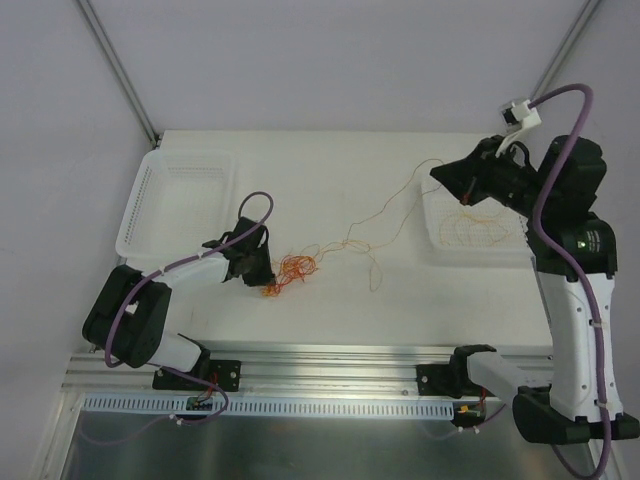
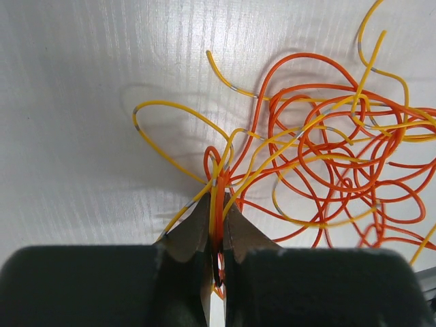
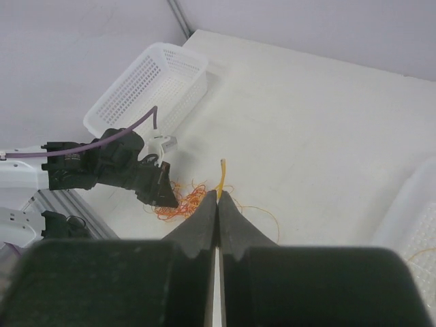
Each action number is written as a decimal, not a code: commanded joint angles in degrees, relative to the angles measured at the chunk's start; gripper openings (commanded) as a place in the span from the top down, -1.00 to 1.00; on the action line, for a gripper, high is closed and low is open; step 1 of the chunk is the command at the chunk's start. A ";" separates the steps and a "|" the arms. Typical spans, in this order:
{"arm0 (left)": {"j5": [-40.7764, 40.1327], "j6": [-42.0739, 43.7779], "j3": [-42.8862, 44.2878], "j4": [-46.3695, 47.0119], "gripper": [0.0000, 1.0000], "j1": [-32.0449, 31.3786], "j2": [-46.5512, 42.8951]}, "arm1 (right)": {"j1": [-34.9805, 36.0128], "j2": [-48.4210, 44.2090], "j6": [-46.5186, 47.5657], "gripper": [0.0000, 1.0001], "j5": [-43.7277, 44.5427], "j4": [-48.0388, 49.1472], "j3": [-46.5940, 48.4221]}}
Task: Untangle the cables
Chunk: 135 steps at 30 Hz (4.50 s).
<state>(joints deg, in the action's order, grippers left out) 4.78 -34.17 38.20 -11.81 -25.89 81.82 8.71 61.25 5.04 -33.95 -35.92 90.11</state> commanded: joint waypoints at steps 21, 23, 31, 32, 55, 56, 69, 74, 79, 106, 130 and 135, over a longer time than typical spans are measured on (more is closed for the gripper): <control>-7.95 -4.06 -2.69 -3.92 1.00 4.09 -4.48 | -8.53 -5.27 -2.66 0.99 12.86 -10.67 29.16; -6.98 -3.27 -1.64 -4.27 1.00 4.09 -4.91 | -8.62 -4.74 -2.58 0.99 12.42 -10.83 28.38; -2.14 -0.02 -0.05 -5.50 0.37 4.09 -12.81 | -8.62 -5.71 -2.14 0.99 15.40 -8.03 14.06; -1.88 0.59 0.12 -6.11 0.22 4.09 -15.35 | -8.62 -5.45 -2.22 0.99 15.84 -7.59 11.87; 1.03 17.82 -6.02 -9.28 -0.98 4.09 -49.47 | -21.01 8.09 -7.75 0.99 29.21 3.04 2.80; 0.94 18.87 -6.46 -9.28 -0.98 4.09 -49.91 | -22.84 8.18 -8.11 0.99 28.95 5.14 0.36; -0.73 19.94 -6.64 -9.37 -0.98 4.09 -47.55 | -32.26 20.83 -11.89 0.01 30.51 6.93 -6.98; 0.06 19.85 -6.64 -9.37 -0.98 4.09 -46.58 | -29.64 18.92 -11.99 -0.85 36.41 -0.81 -4.50; 1.55 19.41 -6.64 -9.28 -0.98 4.09 -45.17 | -22.89 13.20 -10.14 -0.90 29.49 -1.61 -6.60; 7.61 -7.55 -2.43 0.03 0.42 -0.73 -9.49 | 31.54 2.65 -29.30 -0.85 29.64 22.74 -40.97; -0.73 -0.46 0.04 -1.54 -0.93 -14.90 -23.11 | 33.74 10.54 -32.37 -0.79 34.92 19.31 -41.33; -1.44 -1.15 -1.10 -3.92 -0.88 -12.79 -24.08 | 37.07 18.97 -32.55 -0.75 35.80 20.80 -36.41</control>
<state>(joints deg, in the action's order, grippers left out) 6.42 -37.01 38.35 -12.25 -40.01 58.57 44.10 77.21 -26.17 2.04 -18.13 48.93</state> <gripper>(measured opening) 0.950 0.882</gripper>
